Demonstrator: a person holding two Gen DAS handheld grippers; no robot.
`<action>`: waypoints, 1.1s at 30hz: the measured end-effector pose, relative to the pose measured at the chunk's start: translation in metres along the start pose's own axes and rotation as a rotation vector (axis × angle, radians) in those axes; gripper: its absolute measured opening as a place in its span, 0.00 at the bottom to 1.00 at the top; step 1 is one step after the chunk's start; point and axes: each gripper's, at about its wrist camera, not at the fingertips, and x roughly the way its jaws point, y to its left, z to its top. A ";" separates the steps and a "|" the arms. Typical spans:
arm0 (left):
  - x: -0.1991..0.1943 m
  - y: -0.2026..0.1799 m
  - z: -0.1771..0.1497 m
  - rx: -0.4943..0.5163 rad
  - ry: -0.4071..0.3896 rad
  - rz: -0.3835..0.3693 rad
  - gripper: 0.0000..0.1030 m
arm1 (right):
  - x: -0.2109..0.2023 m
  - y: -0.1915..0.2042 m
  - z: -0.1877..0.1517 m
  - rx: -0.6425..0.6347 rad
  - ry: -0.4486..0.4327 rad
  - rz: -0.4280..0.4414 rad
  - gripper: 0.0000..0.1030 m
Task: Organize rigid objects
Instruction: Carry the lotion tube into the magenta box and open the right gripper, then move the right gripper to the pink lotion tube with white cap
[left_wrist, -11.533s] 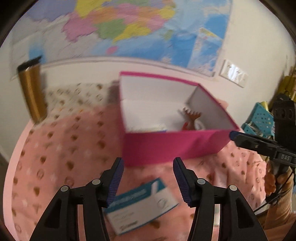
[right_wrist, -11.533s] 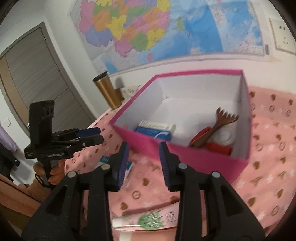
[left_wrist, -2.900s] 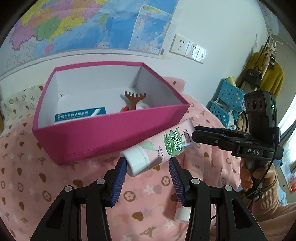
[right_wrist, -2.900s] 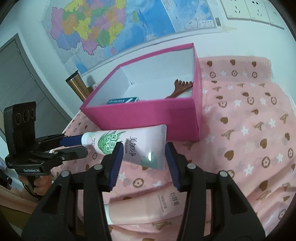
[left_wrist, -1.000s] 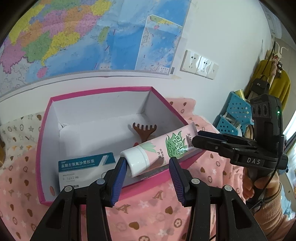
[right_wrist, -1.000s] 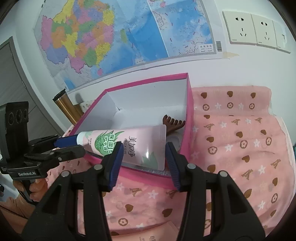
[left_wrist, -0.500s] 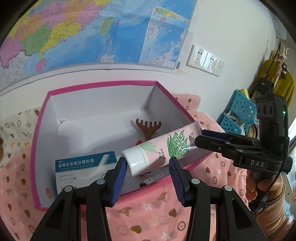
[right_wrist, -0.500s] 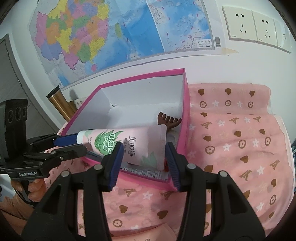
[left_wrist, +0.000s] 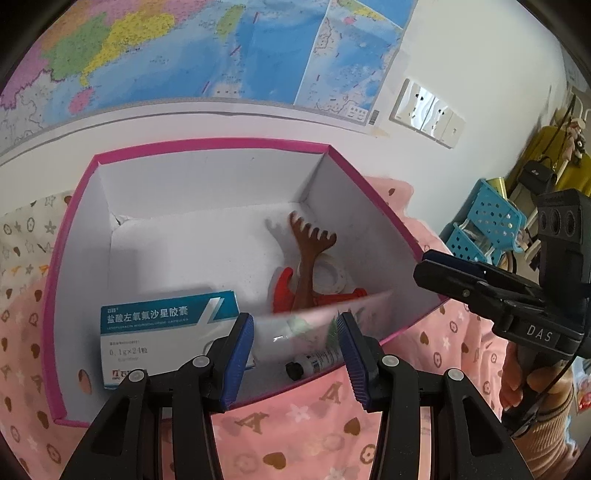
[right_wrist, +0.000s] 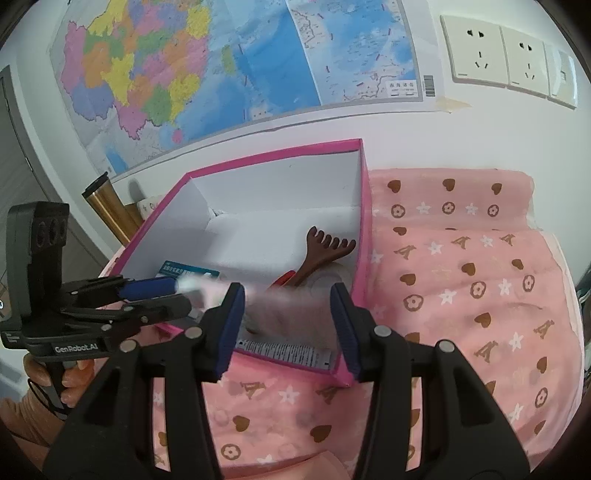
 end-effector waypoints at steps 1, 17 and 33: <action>-0.004 -0.002 -0.002 0.008 -0.011 0.006 0.46 | -0.002 0.000 -0.001 -0.001 -0.004 -0.001 0.49; -0.058 -0.039 -0.077 0.147 -0.020 -0.098 0.48 | -0.054 -0.008 -0.041 0.029 -0.022 0.119 0.55; -0.041 -0.059 -0.155 0.059 0.241 -0.271 0.48 | -0.033 -0.035 -0.137 0.134 0.179 0.037 0.57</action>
